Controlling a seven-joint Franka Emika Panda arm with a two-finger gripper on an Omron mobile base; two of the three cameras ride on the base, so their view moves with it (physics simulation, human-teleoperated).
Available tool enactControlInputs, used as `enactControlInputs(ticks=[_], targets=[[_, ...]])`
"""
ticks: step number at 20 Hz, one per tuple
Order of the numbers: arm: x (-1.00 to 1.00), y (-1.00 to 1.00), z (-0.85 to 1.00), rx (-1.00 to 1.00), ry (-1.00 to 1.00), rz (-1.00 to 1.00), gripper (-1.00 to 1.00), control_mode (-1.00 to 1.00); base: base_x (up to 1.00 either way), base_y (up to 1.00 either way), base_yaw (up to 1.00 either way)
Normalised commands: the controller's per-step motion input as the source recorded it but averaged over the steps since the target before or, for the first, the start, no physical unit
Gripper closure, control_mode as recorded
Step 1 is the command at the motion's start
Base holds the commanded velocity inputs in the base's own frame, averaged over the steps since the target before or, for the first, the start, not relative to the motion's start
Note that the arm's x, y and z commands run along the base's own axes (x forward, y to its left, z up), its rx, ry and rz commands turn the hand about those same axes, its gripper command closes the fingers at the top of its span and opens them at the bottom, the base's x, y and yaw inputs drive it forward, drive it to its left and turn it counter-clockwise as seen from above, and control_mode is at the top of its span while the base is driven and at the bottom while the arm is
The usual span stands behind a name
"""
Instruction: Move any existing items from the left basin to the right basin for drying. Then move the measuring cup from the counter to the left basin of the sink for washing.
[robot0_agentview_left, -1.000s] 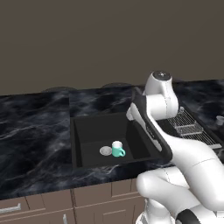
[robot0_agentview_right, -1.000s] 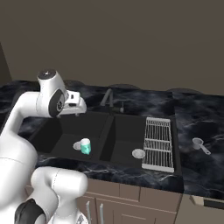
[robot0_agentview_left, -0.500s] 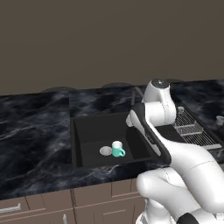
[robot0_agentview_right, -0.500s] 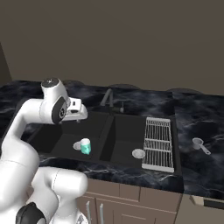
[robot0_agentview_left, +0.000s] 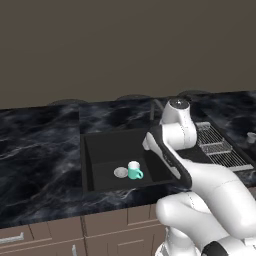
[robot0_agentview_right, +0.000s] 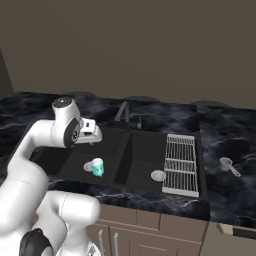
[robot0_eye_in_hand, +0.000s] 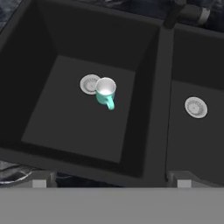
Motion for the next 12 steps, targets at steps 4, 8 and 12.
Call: enactControlInputs(ticks=[4,8,12], targets=[[0.19,0.00,-0.28,0.00,0.03,0.00,-1.00,-1.00,0.00,0.00,0.00],[0.18,0.00,-0.30,0.00,0.04,0.00,-1.00,-1.00,0.00,0.00,0.00],[0.20,0.02,-0.30,0.00,0.06,0.00,-1.00,-1.00,0.00,0.00,0.00]])
